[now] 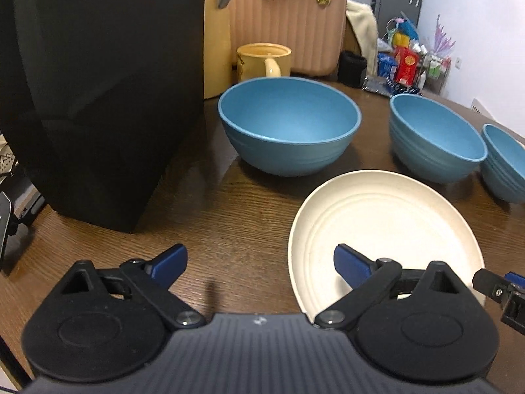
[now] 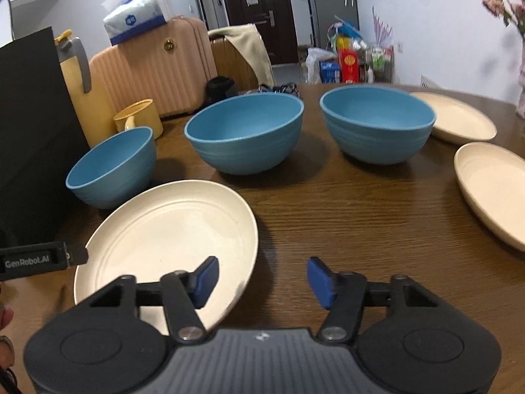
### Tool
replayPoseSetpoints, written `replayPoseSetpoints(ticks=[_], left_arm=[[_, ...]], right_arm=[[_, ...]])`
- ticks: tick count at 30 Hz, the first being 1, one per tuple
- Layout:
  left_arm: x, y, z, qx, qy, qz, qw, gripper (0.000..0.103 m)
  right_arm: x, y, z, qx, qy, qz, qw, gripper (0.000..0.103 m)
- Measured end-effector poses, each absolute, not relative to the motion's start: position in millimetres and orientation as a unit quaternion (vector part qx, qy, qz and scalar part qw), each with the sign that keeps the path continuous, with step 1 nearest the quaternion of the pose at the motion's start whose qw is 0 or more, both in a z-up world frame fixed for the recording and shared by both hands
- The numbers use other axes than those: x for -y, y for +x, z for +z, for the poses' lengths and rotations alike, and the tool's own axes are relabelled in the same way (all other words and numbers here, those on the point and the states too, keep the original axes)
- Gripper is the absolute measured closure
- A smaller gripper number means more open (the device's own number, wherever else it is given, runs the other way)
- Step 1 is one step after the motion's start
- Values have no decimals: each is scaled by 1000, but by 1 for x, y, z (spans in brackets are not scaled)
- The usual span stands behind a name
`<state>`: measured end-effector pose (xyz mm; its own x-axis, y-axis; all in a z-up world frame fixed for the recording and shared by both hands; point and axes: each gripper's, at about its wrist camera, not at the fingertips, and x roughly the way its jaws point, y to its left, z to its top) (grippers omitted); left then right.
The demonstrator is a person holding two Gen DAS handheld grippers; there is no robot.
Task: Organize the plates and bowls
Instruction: 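Close the left tool on a cream plate rim while the right tool grips another plate, then slide the held plates across the table and open both tools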
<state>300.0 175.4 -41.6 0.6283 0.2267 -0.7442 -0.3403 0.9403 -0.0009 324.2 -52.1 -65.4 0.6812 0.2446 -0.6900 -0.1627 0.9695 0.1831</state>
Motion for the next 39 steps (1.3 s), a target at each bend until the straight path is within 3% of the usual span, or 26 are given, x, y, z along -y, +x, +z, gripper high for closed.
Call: replayPoseSetpoints(ticks=[6, 10, 15, 19, 30, 39], left_arm=[[-179, 318, -52, -426, -90, 162, 886, 23], [-180, 321, -55, -432, -98, 158, 883, 32], [-180, 326, -59, -440, -105, 151, 879, 51], [-180, 329, -60, -440, -111, 144, 879, 55], [-176, 331, -60, -435, -119, 122, 884, 85], [-174, 330, -59, -440, -115, 116, 883, 88]], right_arm=[[49, 337, -74, -398, 67, 123, 907, 62], [46, 340, -77, -403, 69, 129, 903, 66], [44, 342, -81, -407, 73, 139, 900, 72], [43, 343, -83, -409, 74, 141, 899, 75], [47, 345, -86, -409, 94, 145, 896, 91], [55, 344, -88, -410, 123, 150, 891, 94]])
